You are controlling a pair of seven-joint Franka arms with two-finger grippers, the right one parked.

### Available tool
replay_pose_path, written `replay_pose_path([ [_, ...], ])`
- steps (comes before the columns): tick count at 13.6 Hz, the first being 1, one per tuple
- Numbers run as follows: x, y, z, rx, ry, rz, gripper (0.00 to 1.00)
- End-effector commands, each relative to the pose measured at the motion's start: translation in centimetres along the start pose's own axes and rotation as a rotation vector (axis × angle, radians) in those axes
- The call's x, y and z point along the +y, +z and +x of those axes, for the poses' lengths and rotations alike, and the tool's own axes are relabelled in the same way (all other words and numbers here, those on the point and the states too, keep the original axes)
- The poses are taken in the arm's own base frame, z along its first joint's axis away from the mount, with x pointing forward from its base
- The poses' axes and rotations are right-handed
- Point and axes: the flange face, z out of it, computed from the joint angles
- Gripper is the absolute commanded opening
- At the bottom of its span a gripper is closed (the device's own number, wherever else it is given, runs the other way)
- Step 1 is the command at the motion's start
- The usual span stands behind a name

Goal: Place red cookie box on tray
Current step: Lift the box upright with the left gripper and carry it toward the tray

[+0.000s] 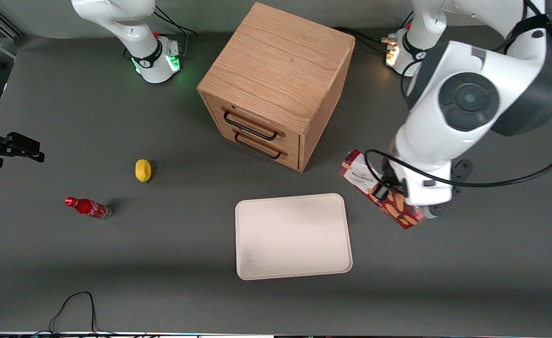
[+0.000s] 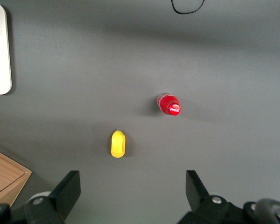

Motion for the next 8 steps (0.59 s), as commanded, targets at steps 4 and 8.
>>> replay_pose_path([
  [4,1.9,1.1,-4.5,-0.028,0.440,-0.033,0.00],
  [8,2.3,2.7,-4.5,-0.072,0.586,-0.036,0.00],
])
